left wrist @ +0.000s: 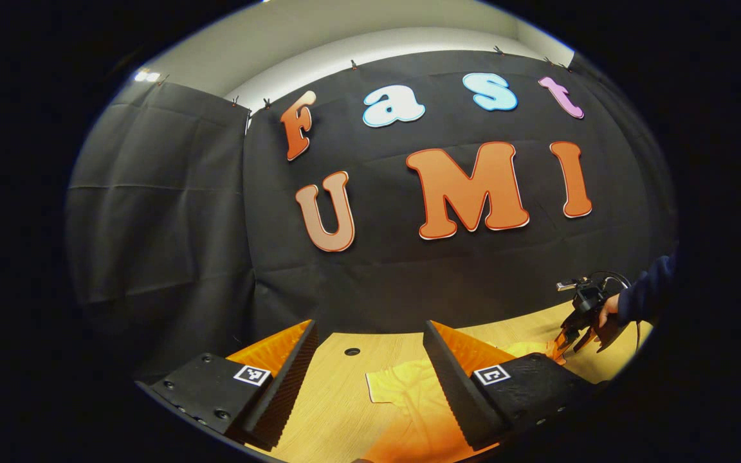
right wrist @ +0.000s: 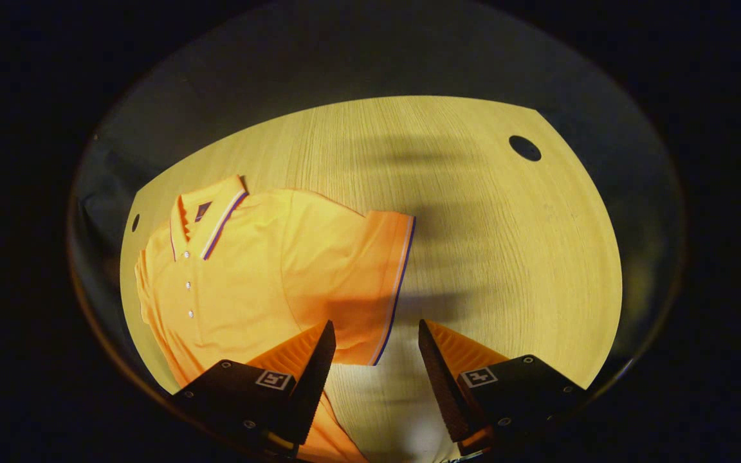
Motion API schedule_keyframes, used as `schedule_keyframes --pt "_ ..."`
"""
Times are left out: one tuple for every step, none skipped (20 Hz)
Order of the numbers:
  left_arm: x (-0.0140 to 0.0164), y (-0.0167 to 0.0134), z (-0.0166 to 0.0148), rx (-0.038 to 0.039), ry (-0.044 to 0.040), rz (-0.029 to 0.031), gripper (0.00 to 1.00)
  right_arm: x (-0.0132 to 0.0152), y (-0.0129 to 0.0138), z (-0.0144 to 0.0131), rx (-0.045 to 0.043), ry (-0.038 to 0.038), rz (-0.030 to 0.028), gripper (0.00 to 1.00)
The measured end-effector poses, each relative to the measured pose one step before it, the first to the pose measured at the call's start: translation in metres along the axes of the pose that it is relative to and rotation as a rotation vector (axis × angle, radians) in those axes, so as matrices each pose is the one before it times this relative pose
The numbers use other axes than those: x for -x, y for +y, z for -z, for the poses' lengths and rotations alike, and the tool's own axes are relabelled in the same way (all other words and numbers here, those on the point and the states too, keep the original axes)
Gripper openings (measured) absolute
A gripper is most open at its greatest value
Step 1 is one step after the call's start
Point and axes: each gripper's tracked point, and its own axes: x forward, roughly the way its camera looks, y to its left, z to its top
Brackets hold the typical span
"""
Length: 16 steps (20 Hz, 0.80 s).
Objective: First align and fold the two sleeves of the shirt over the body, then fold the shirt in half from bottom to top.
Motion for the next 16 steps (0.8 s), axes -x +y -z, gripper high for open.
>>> schedule_keyframes --pt "-0.00058 0.00001 0.00125 -0.00022 0.00684 -0.00183 0.99 -0.00366 -0.00084 -0.00123 0.00458 0.00540 0.01058 0.80" --pt "-0.00115 -0.00119 0.00204 0.00058 0.00624 0.00035 0.99 -0.00365 -0.00044 -0.00126 0.01127 0.00786 0.01325 0.80" --pt "-0.00119 -0.00137 0.00227 0.00175 0.00697 0.00216 0.99 -0.00196 -0.00107 -0.00181 0.00722 0.00345 0.01386 0.80" --pt "-0.00072 -0.00177 0.00262 0.00235 0.00749 0.00370 0.99 -0.00367 0.00326 -0.00213 0.00726 0.00519 0.00263 0.79" --pt "-0.00125 -0.00138 0.00123 0.00161 0.00523 0.00427 0.99 -0.00251 0.00135 -0.00083 0.00009 0.01036 0.00624 0.79" --pt "-0.00156 -0.00169 0.00133 -0.00086 0.00493 0.00503 0.99 -0.00472 0.00234 0.00084 -0.00698 0.01176 0.00272 0.79" --pt "-0.00287 -0.00168 -0.00001 -0.00251 0.00343 0.00393 0.99 0.00083 0.00065 0.00273 -0.00849 0.01995 0.01079 0.65" --pt "-0.00376 -0.00187 0.00000 -0.00212 0.00180 0.00526 0.99 -0.00188 0.00184 -0.00586 -0.00893 -0.01184 0.00098 0.62" --pt "-0.00088 -0.00098 -0.00152 0.00043 0.00217 0.00190 0.99 -0.00094 0.00167 0.00154 0.00927 0.01178 -0.00225 0.63" --pt "-0.00022 0.00083 0.00206 0.00347 0.00110 0.00114 0.99 0.00141 0.00053 -0.00071 0.01733 -0.00244 -0.00426 0.60" --pt "-0.00023 0.00011 0.00139 0.00527 0.00169 0.00030 0.99 0.00016 0.00169 -0.00034 -0.00764 -0.00678 0.00361 0.45" --pt "-0.00028 0.00093 0.00221 0.00430 0.00433 -0.00176 0.99 -0.00065 0.00163 -0.00306 -0.00081 -0.01077 -0.00546 0.38" --pt "0.00029 0.00143 0.00027 0.00242 0.00138 -0.00430 0.99 0.00090 0.00054 0.00053 -0.00673 -0.00223 -0.00622 0.28" --pt "0.00104 0.00260 -0.00022 0.00133 -0.00292 -0.00415 0.99 -0.00023 0.00329 -0.00186 -0.00685 -0.00098 -0.02955 0.20" --pt "0.00167 0.00281 -0.00138 0.00139 -0.00405 -0.00229 0.99 0.00552 0.00697 -0.00052 -0.03407 0.00128 -0.04790 0.13" --pt "0.00182 0.00221 0.00053 0.00151 -0.00267 -0.00400 0.99 0.00257 0.00040 -0.00394 -0.03143 -0.02215 -0.00943 0.11"
